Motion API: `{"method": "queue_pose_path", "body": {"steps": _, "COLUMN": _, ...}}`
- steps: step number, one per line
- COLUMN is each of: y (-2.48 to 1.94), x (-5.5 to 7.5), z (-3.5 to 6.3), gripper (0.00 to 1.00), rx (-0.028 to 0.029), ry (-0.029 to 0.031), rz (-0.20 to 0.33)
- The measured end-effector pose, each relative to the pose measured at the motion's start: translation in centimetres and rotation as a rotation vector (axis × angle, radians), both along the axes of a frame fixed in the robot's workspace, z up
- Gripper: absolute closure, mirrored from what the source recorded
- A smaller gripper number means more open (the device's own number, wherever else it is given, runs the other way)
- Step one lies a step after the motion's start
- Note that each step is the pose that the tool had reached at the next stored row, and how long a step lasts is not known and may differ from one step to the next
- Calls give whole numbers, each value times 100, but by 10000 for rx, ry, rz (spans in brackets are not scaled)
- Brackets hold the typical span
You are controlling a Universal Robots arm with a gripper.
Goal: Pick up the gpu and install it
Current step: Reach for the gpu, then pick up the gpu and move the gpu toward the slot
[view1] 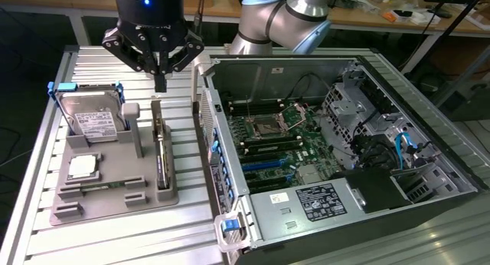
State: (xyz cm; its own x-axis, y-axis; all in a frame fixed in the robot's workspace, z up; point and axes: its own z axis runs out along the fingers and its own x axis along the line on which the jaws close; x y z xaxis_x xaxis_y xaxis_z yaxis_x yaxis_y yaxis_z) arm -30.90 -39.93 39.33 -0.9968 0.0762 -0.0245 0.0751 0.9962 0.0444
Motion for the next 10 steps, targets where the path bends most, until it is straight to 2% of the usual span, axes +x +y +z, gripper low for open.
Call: {"method": "queue_pose_path", "body": {"steps": 10, "y": 0, "x": 0, "z": 0, "gripper": 89, "rx": 0, "ry": 0, "rz": 0}}
